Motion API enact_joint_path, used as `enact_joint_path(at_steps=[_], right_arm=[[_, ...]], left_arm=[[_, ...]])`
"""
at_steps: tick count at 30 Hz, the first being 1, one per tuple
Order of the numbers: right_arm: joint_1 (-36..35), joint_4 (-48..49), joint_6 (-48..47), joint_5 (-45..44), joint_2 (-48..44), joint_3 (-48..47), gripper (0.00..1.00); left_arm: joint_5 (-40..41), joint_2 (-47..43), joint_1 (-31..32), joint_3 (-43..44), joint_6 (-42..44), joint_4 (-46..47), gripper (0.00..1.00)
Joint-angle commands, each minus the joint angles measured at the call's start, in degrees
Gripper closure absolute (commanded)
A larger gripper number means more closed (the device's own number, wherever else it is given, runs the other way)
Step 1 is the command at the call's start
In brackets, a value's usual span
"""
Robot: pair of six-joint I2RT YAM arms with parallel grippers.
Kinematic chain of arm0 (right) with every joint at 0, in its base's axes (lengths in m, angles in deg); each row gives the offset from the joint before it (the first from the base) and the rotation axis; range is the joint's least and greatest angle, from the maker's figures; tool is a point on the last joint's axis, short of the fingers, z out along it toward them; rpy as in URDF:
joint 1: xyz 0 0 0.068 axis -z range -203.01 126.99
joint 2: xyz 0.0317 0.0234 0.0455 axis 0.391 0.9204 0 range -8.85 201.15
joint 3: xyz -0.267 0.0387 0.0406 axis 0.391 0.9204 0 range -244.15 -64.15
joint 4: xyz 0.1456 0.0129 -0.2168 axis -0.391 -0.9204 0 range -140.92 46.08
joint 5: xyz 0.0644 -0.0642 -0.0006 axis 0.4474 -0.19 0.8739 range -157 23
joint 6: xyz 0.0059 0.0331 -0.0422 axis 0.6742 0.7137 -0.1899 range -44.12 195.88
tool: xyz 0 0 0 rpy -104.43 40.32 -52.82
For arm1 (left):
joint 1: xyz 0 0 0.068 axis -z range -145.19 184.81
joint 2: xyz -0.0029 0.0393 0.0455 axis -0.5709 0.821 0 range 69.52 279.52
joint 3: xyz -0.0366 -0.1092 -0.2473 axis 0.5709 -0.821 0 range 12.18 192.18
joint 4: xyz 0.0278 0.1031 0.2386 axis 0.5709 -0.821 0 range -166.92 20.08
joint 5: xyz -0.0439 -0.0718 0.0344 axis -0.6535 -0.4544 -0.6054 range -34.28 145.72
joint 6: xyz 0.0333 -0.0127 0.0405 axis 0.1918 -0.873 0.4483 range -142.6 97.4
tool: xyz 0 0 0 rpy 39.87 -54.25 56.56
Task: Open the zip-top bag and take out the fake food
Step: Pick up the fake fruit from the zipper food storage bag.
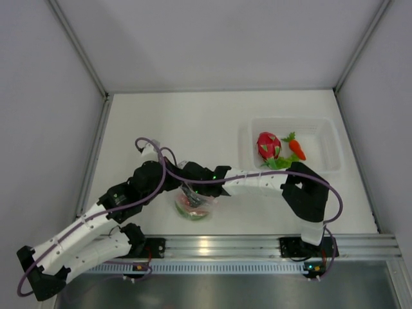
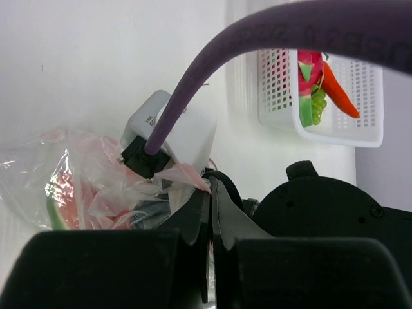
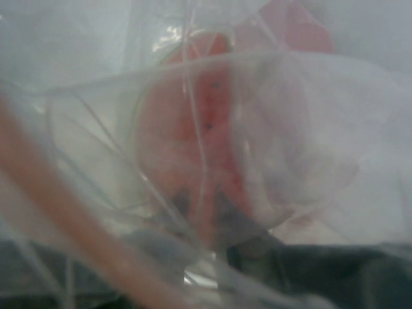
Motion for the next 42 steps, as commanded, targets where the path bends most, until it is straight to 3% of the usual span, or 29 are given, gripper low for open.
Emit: enact_joint_path(at_steps=[1, 6, 16, 23, 29, 34, 38, 42], right_arm=[[-1.9, -3.6, -0.4, -9.3, 0.6, -2.5, 0.79], [1.0, -8.7, 0.5, -17.1, -1.4, -0.2, 0.80], [11.2, -20.3, 1.6, -31.2, -10.5, 5.8, 0.81], [12.7, -25.5, 1.8, -33.4, -20.5, 7.9, 0.80], [12.3, -34.6, 6.0, -43.3, -23.1, 7.2, 0.81], [11.1, -34.9, 6.2, -43.8, -22.4, 7.3, 0.81], [9.8, -27.5, 2.1, -34.2, -20.6, 9.0, 0.78], [8.9, -23.9, 1.2, -30.1, -17.0, 9.0, 0.76]], left_arm=[[-3.3, 1.2, 0.2, 3.9, 0.1, 4.5, 1.00], [-10.9, 0.4, 0.2, 5.4, -1.0, 8.0, 1.00], [-16.5, -0.6, 0.2, 11.3, 0.1, 8.9, 1.00], [-16.7, 5.7, 0.1, 18.2, 2.9, 8.8, 1.00], [-11.6, 10.9, 0.0, 12.1, 3.7, 8.7, 1.00], [-7.0, 11.0, -0.1, 4.1, 2.0, 8.8, 1.00], [-6.8, 9.7, -0.1, 1.8, 1.7, 8.8, 1.00], [-7.5, 9.2, -0.1, 1.6, 2.3, 8.7, 1.00]])
